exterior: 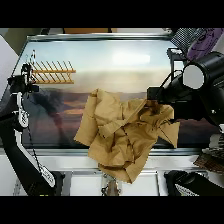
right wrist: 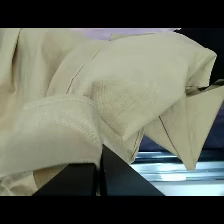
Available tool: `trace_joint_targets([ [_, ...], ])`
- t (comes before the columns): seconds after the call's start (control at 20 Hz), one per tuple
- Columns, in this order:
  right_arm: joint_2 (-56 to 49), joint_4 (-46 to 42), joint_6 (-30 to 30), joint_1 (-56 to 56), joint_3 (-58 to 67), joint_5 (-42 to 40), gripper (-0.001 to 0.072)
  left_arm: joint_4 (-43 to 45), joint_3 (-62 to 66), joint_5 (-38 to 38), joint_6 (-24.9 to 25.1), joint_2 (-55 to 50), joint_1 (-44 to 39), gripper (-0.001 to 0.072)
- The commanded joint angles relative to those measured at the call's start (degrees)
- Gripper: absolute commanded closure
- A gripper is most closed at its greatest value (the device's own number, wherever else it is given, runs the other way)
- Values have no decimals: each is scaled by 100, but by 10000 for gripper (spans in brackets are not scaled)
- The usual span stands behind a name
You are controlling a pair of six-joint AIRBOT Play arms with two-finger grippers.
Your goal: Fold the clothes and pants, and hang the long-sleeved shirts on hangers.
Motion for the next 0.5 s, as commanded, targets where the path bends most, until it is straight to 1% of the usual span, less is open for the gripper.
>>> trace_joint_targets([
  [0.0,-2,0,0,2,-2,2,696,20,9,-61,-11,199,-4,694],
  [0.1,-2,0,0,2,-2,2,697,17,9,-278,-31,350,-4,694],
  [0.2,-2,0,0,2,-2,0,696,17,9,-549,-466,553,-4,695],
  [0.25,-2,0,0,2,-2,0,697,22,9,-713,-584,664,-13,694],
  [0.45,-2,0,0,2,-2,0,697,72,9,-1099,-588,1220,-127,694],
])
